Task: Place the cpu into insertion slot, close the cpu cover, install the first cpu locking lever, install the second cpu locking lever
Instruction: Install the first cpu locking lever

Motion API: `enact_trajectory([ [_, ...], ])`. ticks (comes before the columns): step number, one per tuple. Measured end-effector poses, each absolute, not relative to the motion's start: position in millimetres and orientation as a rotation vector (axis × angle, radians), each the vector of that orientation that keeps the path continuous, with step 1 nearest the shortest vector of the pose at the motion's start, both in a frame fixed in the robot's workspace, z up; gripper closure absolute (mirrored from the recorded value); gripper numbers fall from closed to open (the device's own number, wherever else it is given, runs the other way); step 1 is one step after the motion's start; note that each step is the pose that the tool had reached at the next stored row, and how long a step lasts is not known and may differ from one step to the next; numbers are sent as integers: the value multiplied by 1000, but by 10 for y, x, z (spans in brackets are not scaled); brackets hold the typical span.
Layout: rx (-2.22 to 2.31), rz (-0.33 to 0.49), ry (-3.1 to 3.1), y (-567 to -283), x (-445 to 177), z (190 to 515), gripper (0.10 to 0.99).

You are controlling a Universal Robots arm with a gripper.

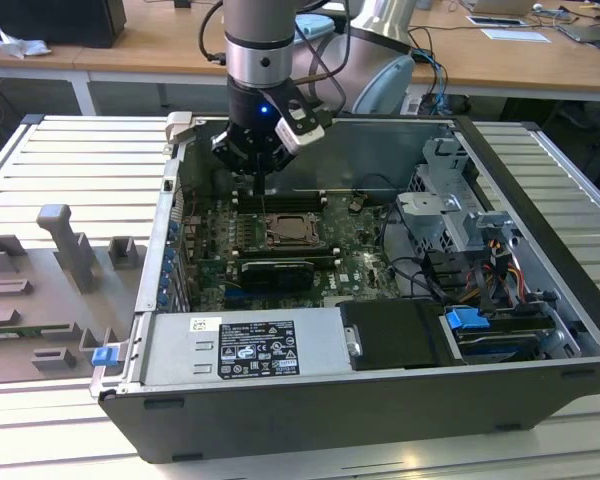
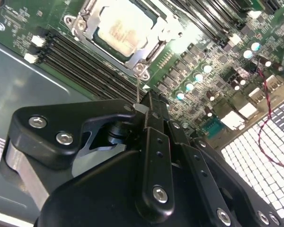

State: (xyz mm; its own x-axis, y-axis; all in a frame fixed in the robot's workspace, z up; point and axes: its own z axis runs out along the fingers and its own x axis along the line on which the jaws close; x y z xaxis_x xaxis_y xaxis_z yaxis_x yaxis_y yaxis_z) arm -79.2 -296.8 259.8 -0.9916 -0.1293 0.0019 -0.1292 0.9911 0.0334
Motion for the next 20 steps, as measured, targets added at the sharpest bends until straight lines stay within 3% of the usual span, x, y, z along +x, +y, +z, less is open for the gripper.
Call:
enact_trajectory([
  [20,183,-54,-3132,-2914,-758,2563,980],
])
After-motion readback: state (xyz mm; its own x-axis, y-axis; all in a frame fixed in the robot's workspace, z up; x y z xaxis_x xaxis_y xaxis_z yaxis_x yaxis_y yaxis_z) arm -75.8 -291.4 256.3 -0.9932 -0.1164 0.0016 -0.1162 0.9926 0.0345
